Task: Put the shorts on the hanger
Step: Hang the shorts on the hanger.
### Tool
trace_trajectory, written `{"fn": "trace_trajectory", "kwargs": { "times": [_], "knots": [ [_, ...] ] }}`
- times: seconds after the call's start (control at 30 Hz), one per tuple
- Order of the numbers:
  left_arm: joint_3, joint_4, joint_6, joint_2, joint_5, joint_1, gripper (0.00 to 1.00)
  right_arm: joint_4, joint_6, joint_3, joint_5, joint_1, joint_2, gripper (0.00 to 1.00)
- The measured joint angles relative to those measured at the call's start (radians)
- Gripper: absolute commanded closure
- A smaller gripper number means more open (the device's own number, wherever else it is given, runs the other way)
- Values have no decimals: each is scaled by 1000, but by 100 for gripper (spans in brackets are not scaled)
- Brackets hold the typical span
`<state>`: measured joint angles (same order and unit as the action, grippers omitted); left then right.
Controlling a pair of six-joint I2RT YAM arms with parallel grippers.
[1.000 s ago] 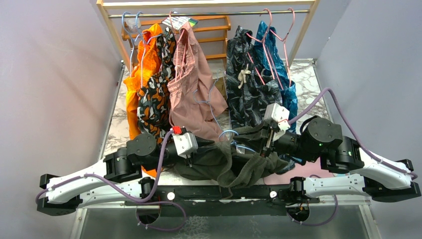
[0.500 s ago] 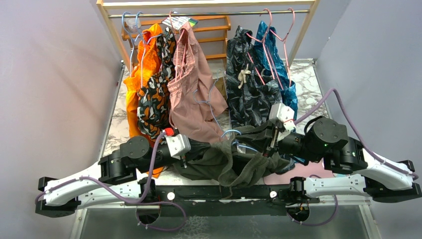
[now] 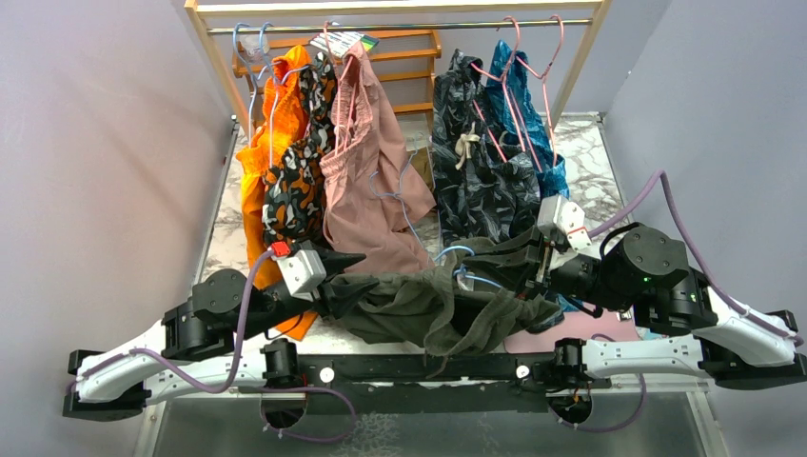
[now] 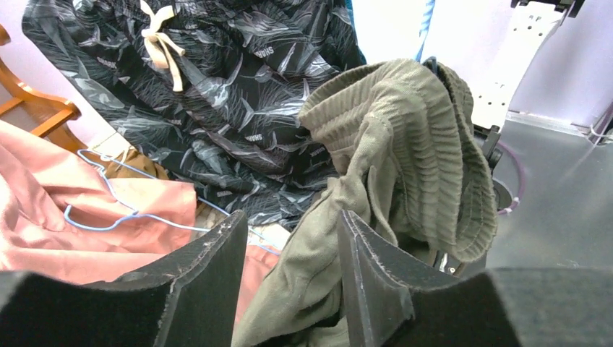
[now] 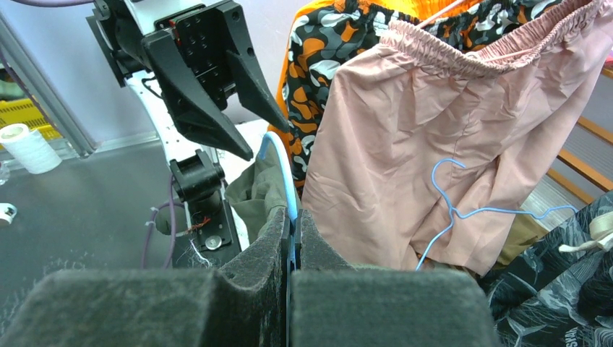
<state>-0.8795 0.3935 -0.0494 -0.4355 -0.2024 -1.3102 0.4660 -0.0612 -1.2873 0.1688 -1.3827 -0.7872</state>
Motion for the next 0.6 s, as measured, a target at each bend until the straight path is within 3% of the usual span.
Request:
{"fn": "trace_trajectory", "kwargs": {
  "times": [0.4, 0.6],
  "knots": [
    [-42, -16, 0, -179, 113, 0, 41, 0, 4, 0, -1, 0, -9, 99],
    [-42, -102, -23, -233, 179, 0, 39, 0, 9, 0, -6, 0, -23, 99]
  ]
}}
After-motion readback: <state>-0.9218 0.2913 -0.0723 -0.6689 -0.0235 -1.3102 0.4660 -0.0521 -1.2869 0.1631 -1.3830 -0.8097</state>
